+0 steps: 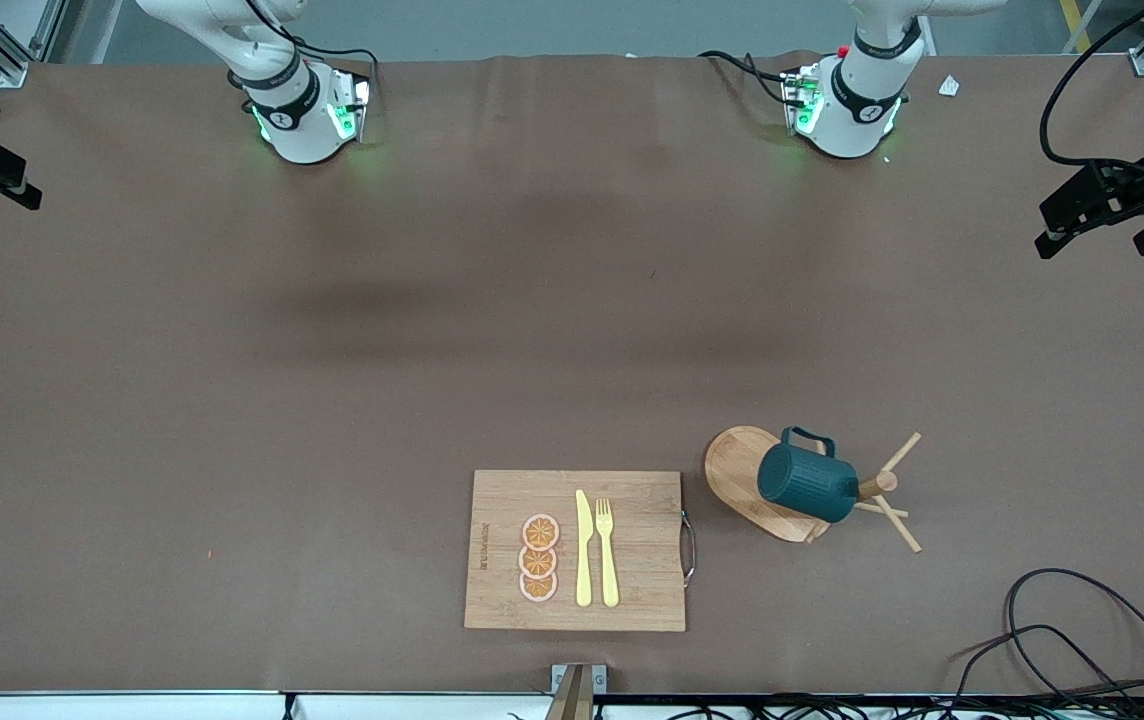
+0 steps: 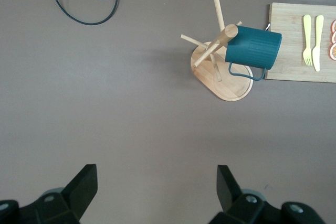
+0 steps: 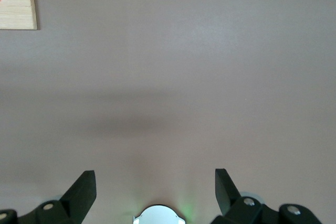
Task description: Transfer cup from left to right arm and place
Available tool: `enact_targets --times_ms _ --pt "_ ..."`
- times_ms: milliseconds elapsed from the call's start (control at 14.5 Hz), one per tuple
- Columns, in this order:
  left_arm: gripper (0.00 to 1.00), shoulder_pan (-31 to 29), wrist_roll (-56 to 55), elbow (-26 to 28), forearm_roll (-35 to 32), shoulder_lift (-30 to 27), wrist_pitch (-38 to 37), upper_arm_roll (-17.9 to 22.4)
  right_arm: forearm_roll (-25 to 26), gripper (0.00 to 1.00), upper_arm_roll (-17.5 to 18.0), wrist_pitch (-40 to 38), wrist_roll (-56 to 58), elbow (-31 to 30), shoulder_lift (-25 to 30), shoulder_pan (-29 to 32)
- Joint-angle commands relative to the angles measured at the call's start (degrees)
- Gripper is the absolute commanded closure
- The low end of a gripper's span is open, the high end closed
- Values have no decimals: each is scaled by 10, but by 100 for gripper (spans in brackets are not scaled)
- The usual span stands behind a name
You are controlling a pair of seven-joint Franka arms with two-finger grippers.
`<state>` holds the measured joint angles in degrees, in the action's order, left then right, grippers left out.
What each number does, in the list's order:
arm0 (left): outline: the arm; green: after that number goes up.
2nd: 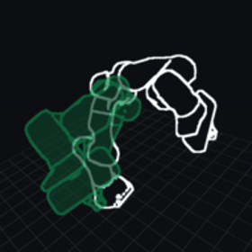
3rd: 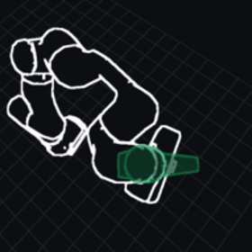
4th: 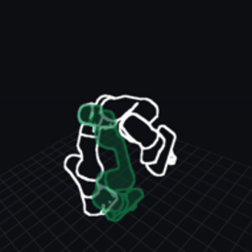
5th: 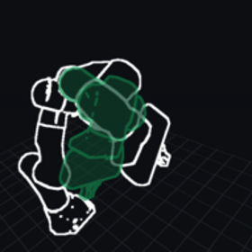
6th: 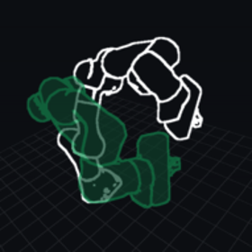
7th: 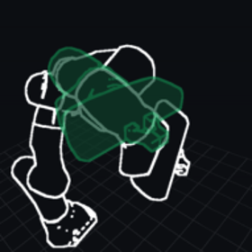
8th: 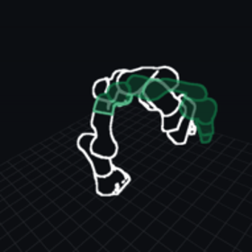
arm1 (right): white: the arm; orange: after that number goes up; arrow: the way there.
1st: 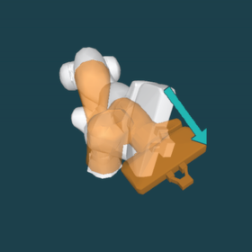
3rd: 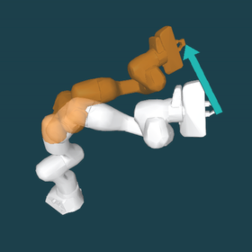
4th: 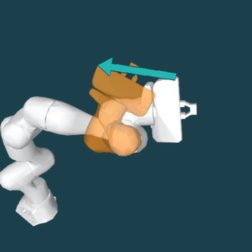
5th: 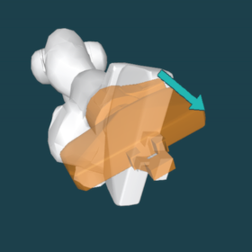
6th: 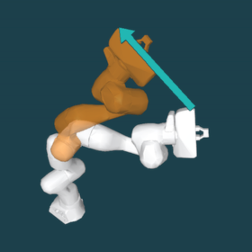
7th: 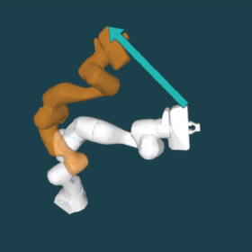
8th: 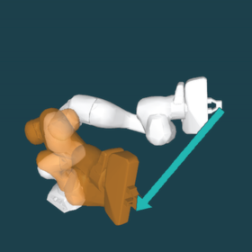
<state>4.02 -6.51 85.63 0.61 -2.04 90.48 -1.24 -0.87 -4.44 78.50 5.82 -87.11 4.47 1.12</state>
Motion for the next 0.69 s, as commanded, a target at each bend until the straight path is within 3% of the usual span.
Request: enact_targets --times_ms 0,619 --pt "0 1 7 -11 -10 5 -2 -3 5 0 2 2 5 -8 6 1" --pt "0 1 -7 -10 -3 16 -2 -3 5 0 2 2 5 -9 6 1"
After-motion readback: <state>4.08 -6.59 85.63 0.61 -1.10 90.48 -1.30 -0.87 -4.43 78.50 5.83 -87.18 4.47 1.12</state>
